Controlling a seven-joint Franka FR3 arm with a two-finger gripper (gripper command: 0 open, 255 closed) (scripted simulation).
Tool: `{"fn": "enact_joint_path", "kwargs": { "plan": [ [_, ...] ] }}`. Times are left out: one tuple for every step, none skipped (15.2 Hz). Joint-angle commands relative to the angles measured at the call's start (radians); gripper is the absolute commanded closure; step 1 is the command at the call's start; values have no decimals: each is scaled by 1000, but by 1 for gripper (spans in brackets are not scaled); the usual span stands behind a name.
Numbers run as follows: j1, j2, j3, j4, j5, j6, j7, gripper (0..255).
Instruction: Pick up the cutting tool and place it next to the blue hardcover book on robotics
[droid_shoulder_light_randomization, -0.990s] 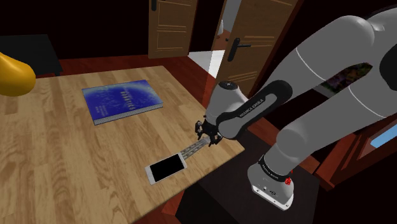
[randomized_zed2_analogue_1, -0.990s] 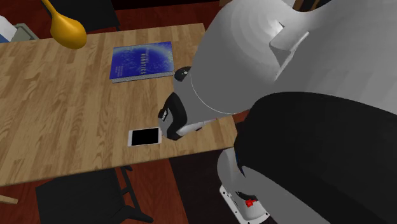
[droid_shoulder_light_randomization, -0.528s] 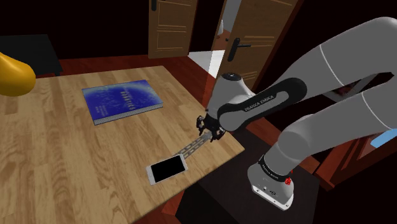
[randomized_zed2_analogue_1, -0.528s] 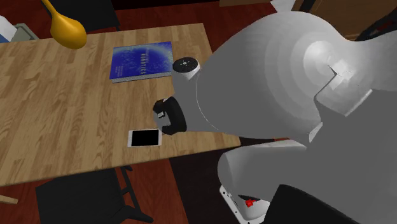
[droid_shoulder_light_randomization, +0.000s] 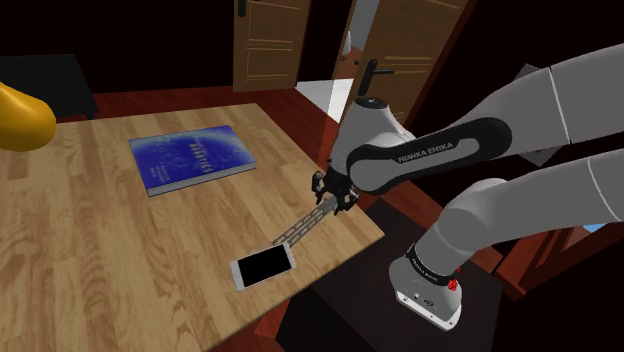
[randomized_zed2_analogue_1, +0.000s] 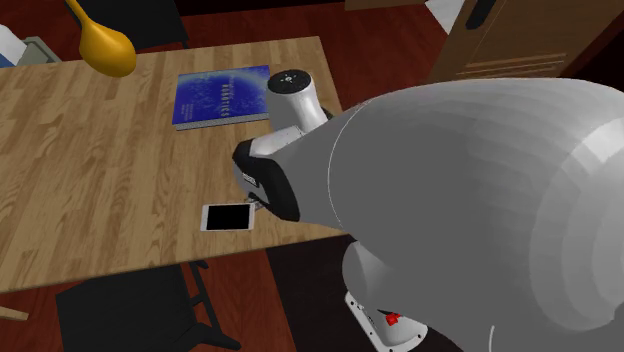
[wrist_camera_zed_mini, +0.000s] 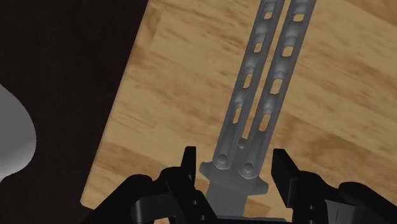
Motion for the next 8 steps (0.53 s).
{"fn": "enact_joint_path", "kwargs": {
  "plan": [
    [-21, 36, 18, 41, -19, -1, 20, 255],
    [-45, 81, 40, 78, -40, 11, 42, 255],
    [-71, 125, 62, 115, -64, 21, 65, 255],
    [-97, 168, 86, 153, -91, 29, 91, 255],
    [-123, 211, 109, 190, -123, 36, 120, 255],
    [-150, 254, 133, 229, -158, 41, 151, 255],
    [-177, 297, 157, 267, -198, 44, 186, 255],
    [-203, 342, 181, 306, -243, 45, 224, 255]
  ]
}}
